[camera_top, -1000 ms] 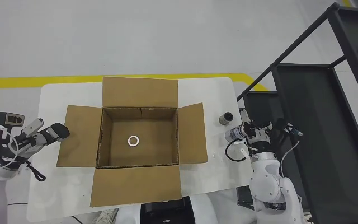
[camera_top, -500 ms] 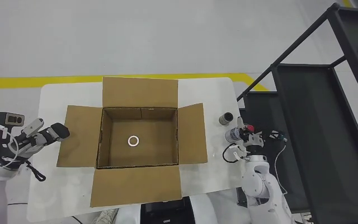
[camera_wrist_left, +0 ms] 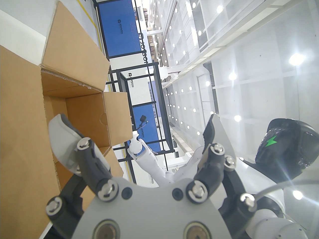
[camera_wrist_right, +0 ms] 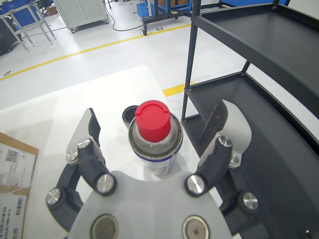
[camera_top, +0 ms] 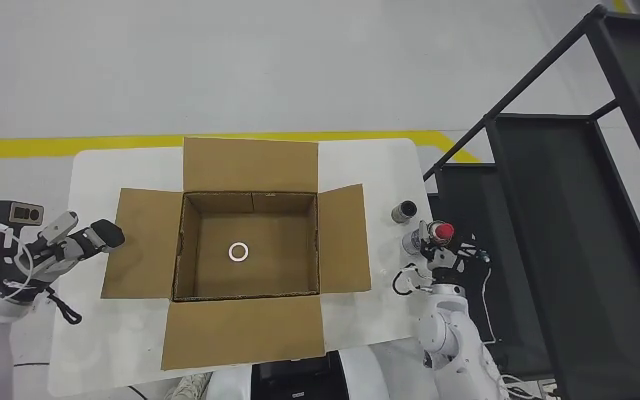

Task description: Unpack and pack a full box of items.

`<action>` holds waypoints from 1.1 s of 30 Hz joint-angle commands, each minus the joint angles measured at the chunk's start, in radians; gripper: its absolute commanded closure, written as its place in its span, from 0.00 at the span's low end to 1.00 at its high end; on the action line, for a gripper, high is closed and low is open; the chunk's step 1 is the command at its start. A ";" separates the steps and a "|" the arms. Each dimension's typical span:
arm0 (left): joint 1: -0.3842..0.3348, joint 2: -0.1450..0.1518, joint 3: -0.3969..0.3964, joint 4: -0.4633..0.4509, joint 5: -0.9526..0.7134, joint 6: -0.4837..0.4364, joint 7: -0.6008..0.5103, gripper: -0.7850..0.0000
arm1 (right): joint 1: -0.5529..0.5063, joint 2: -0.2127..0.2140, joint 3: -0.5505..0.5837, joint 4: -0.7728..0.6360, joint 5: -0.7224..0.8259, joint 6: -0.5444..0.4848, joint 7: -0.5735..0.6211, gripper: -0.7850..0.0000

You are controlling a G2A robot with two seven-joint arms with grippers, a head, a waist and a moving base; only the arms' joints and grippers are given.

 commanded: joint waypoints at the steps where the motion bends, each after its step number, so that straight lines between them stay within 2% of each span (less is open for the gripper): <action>1: 0.000 0.000 0.000 0.000 0.000 0.000 0.000 0.00 | 0.024 -0.001 -0.010 0.041 -0.005 0.004 -0.008 0.00; 4: 0.000 0.000 0.000 0.000 0.000 0.000 0.000 0.00 | 0.048 -0.002 -0.025 0.079 0.013 -0.020 -0.005 0.00; 21: 0.000 0.000 0.000 0.000 0.000 0.000 0.000 0.00 | 0.097 -0.007 -0.065 0.219 -0.011 0.005 -0.069 0.00; 22: 0.000 0.000 0.000 0.000 0.000 0.000 0.000 0.00 | 0.104 -0.007 -0.067 0.230 -0.010 0.004 -0.070 0.11; 24: 0.000 0.000 0.000 0.000 0.000 0.000 0.000 0.00 | 0.113 -0.007 -0.068 0.242 -0.005 0.003 -0.071 0.55; 25: 0.000 0.000 0.000 0.000 0.000 0.000 0.000 0.00 | 0.118 -0.007 -0.069 0.247 -0.004 0.003 -0.072 0.66; 27: 0.000 0.000 0.000 0.000 0.000 0.000 0.000 0.00 | 0.125 -0.007 -0.068 0.255 0.000 0.002 -0.076 0.95; 28: 0.000 0.000 0.000 0.000 0.000 0.000 0.000 0.00 | 0.128 -0.007 -0.067 0.258 0.003 0.002 -0.078 1.00; 33: 0.000 0.000 0.000 0.000 0.000 0.000 0.000 0.00 | 0.139 -0.008 -0.059 0.270 0.025 0.006 -0.086 1.00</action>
